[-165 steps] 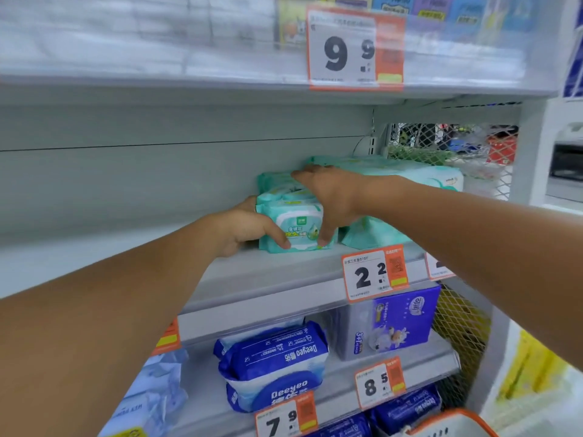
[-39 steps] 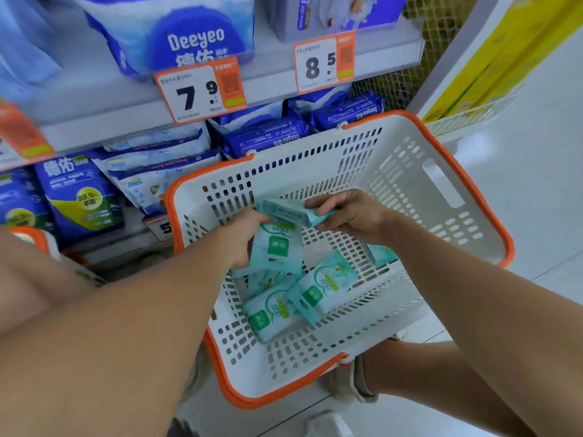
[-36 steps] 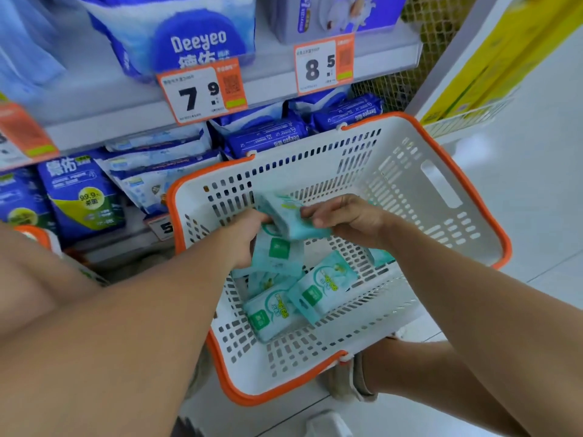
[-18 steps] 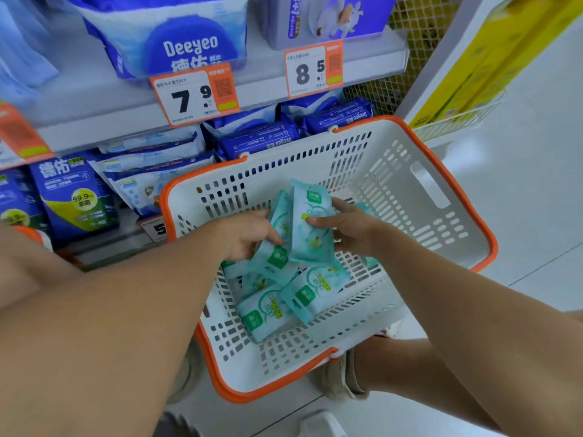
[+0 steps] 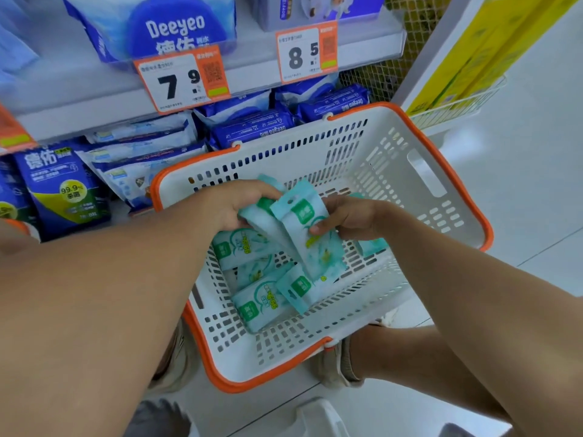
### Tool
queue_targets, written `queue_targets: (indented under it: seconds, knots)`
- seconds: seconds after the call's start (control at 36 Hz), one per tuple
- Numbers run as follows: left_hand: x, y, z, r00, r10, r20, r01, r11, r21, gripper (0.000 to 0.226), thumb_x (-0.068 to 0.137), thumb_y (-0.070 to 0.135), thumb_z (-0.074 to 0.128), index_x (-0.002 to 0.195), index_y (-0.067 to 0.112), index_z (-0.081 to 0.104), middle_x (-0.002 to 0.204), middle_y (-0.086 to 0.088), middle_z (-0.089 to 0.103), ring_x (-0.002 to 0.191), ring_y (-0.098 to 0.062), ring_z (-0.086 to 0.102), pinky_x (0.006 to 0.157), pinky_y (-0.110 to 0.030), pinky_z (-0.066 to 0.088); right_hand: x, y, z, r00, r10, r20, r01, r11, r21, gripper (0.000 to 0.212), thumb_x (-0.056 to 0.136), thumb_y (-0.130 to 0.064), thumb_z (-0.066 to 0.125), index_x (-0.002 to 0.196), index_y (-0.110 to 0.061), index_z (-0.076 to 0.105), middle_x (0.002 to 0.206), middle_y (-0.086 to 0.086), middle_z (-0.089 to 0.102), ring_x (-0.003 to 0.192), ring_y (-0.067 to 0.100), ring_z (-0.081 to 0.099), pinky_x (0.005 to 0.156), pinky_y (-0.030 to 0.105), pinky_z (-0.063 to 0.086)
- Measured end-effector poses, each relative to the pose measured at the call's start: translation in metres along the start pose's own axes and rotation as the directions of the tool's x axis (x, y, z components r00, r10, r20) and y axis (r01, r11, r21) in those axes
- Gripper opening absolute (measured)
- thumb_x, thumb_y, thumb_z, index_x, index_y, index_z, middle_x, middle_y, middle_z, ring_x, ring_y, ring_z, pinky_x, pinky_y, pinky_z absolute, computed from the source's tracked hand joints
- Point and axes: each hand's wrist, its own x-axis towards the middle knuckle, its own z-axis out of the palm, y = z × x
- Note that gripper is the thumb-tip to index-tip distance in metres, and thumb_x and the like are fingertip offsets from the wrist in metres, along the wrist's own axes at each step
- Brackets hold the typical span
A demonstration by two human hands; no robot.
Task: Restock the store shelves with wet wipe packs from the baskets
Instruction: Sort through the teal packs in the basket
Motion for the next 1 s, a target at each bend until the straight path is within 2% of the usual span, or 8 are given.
queue_targets:
  seconds: [0.11, 0.25, 0.36, 0.44, 0.56, 0.78, 0.86, 1.0]
  knots:
    - [-0.002, 0.003, -0.003, 0.992, 0.094, -0.082, -0.121, 0.881, -0.458, 0.058, 0.078, 0.059, 0.071, 0.112, 0.012, 0.068, 0.105, -0.011, 0.076, 0.101, -0.028, 0.07, 0.093, -0.042, 0.054, 0.011, 0.019, 0.012, 0.984, -0.043, -0.171, 0.09, 0.956, 0.28, 0.048, 0.081, -0.013, 0.071, 0.126, -0.002, 0.063, 0.125, 0.018, 0.067, 0.105, 0.031, 0.069, 0.088, 0.046, 0.059]
    - [-0.003, -0.013, 0.021, 0.992, 0.101, -0.075, -0.1, 0.995, 0.004, 0.094, 0.039, 0.038, 0.099, 0.121, 0.019, 0.059, 0.11, -0.007, 0.074, 0.098, -0.029, 0.072, 0.079, -0.052, 0.059, 0.015, 0.017, 0.024, 0.967, -0.016, -0.256, 0.124, 0.903, 0.412, 0.034, 0.096, -0.021, 0.061, 0.127, -0.006, 0.061, 0.126, 0.015, 0.067, 0.101, 0.029, 0.071, 0.082, 0.044, 0.061]
    - [0.037, -0.038, 0.004, 0.984, 0.096, -0.147, -0.098, 0.995, -0.008, 0.128, 0.008, 0.04, 0.102, 0.126, 0.019, 0.057, 0.111, -0.009, 0.073, 0.09, -0.031, 0.074, 0.072, -0.057, 0.059, 0.016, 0.006, 0.016, 0.976, 0.119, -0.184, -0.064, 0.958, 0.28, 0.049, 0.1, -0.049, 0.049, 0.127, -0.01, 0.062, 0.122, 0.017, 0.07, 0.105, 0.035, 0.07, 0.081, 0.048, 0.06]
    - [0.034, -0.04, 0.002, 0.97, 0.096, -0.223, -0.088, 0.995, 0.044, 0.124, 0.008, 0.034, 0.102, 0.123, 0.016, 0.059, 0.111, -0.01, 0.071, 0.092, -0.033, 0.072, 0.069, -0.057, 0.06, 0.024, 0.009, 0.012, 0.929, 0.151, -0.337, -0.151, 0.988, 0.027, 0.042, 0.104, -0.045, 0.043, 0.131, -0.016, 0.059, 0.131, 0.013, 0.063, 0.116, 0.033, 0.063, 0.096, 0.053, 0.053]
    - [0.011, -0.034, 0.009, 0.968, 0.072, -0.239, -0.039, 0.989, 0.14, 0.076, 0.052, 0.007, 0.097, 0.118, 0.01, 0.058, 0.103, -0.015, 0.072, 0.084, -0.035, 0.073, 0.067, -0.058, 0.059, 0.039, 0.04, 0.015, 0.926, 0.168, -0.339, -0.373, 0.553, -0.745, 0.071, 0.088, -0.017, 0.073, 0.15, -0.022, 0.04, 0.157, 0.008, 0.037, 0.137, 0.03, 0.045, 0.112, 0.044, 0.041]
    - [0.015, -0.032, 0.005, 0.976, 0.074, -0.206, -0.049, 0.991, 0.124, 0.058, 0.061, 0.005, 0.092, 0.113, 0.008, 0.067, 0.098, -0.012, 0.076, 0.08, -0.027, 0.075, 0.062, -0.045, 0.061, 0.05, 0.069, 0.024, 0.945, 0.122, -0.304, -0.302, -0.03, -0.953, 0.078, 0.072, -0.044, 0.085, 0.139, -0.019, 0.054, 0.129, 0.008, 0.057, 0.121, 0.031, 0.051, 0.096, 0.043, 0.051]
    - [0.014, -0.033, 0.005, 0.971, 0.092, -0.222, -0.068, 0.991, 0.115, 0.063, 0.06, 0.008, 0.094, 0.115, 0.009, 0.065, 0.1, -0.01, 0.075, 0.081, -0.026, 0.074, 0.056, -0.036, 0.059, 0.041, 0.059, 0.018, 0.944, 0.143, -0.297, -0.306, 0.049, -0.951, 0.073, 0.075, -0.046, 0.083, 0.136, -0.016, 0.058, 0.13, 0.01, 0.057, 0.121, 0.032, 0.052, 0.1, 0.041, 0.048]
    - [0.005, -0.029, 0.007, 0.953, 0.167, -0.252, -0.144, 0.984, 0.108, 0.071, 0.05, 0.026, 0.098, 0.113, 0.015, 0.066, 0.103, -0.007, 0.074, 0.084, -0.024, 0.073, 0.065, -0.036, 0.06, -0.02, 0.012, -0.024, 0.932, 0.174, -0.319, -0.334, 0.757, -0.561, 0.042, 0.081, -0.033, 0.08, 0.12, -0.023, 0.066, 0.125, 0.002, 0.069, 0.111, 0.022, 0.066, 0.098, 0.042, 0.054]
